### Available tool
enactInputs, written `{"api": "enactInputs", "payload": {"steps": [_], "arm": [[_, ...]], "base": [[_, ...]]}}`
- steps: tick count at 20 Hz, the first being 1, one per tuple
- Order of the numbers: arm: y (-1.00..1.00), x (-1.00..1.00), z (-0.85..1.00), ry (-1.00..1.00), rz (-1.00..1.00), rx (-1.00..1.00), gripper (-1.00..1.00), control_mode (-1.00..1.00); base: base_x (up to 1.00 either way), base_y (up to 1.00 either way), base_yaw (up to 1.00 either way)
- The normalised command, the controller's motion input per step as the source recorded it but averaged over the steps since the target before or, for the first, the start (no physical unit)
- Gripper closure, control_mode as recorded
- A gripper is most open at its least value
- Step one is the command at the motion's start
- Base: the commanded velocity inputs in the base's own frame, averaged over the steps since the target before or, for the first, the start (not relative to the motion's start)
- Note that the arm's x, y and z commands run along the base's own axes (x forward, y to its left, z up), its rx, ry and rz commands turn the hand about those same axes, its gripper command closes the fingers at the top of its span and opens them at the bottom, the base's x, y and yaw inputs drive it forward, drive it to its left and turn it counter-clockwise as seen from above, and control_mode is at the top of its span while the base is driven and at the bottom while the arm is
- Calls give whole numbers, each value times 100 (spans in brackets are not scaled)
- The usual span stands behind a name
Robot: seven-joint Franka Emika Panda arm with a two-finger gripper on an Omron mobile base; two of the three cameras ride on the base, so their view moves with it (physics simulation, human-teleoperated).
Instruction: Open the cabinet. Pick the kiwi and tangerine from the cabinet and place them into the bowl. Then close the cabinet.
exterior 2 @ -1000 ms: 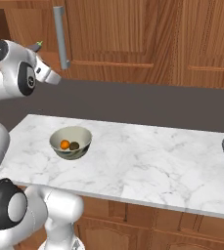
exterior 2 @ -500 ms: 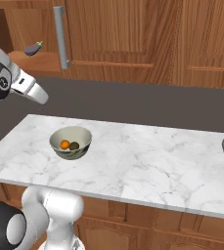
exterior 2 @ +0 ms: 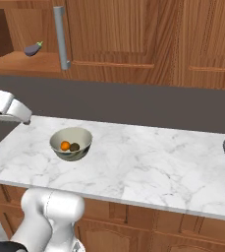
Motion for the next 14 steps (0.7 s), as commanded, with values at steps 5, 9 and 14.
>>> {"api": "enactInputs", "payload": {"steps": [5,9,14], "arm": [[0,-100,43,-32,31,0,-100,-100],[2,-94,10,-47,32,0,-100,-100],[29,-77,22,-49,29,0,-100,-100]], "base": [[0,0,0],[0,0,0],[0,0,0]]}}
